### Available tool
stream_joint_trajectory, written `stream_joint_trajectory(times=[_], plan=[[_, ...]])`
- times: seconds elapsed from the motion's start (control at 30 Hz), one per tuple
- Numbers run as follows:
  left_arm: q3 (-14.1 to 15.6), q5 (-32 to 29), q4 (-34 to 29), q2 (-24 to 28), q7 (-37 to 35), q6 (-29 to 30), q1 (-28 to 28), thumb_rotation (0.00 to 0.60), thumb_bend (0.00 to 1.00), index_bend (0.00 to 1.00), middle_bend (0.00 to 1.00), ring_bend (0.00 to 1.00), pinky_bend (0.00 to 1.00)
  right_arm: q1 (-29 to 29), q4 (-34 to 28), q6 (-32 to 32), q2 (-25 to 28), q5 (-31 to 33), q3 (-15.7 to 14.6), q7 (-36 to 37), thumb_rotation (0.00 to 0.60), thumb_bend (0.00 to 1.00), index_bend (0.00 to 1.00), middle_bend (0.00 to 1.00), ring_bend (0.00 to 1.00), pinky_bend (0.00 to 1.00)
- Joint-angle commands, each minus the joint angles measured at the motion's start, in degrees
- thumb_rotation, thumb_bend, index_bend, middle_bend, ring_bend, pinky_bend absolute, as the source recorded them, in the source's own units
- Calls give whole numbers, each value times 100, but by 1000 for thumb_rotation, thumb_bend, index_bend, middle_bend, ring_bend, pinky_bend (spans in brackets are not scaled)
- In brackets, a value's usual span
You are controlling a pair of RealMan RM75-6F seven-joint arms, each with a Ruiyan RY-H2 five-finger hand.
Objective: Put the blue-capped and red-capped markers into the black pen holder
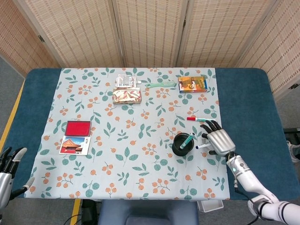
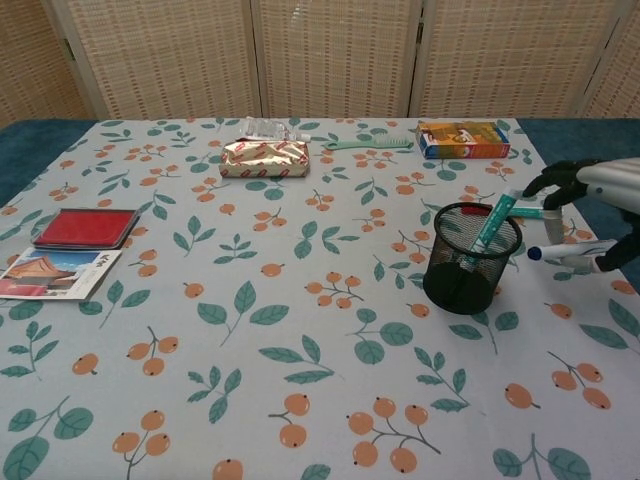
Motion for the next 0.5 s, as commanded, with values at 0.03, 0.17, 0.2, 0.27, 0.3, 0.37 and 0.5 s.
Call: stream_joint_trajectory(times=[0.03,0.17,0.2,0.27,0.3,0.37,0.5], plan=[[1,-13,-15,-43,101,-45,-8,600,265,82,168,34,263,-409,-943,816,960,-494,-94,859,600,323,598,141,0,0],[3,-46,-26,-96,224,-127,-29,600,265,81,168,34,262,-601,-1361,1344,1483,-855,-120,1964,600,323,598,145,2,0],[4,-51,-29,-107,245,-145,-35,600,265,81,168,34,262,-619,-1421,1438,1541,-923,-112,2227,600,323,598,147,3,0],[5,-58,-34,-129,280,-190,-54,600,266,81,168,34,262,-639,-1519,1627,1517,-1007,-53,2688,600,323,598,150,5,0],[6,-60,-36,-137,294,-206,-60,600,266,81,168,34,263,-632,-1559,1673,1443,-1023,-25,2840,600,323,598,152,8,0],[14,-56,-42,-144,310,-229,-68,600,266,81,168,34,262,-579,-1648,1680,1204,-1042,20,3097,600,323,598,154,12,0],[27,-23,-48,-111,241,-185,-51,600,265,81,168,34,262,-405,-1744,1576,633,-1075,109,3209,600,319,598,154,12,0]])
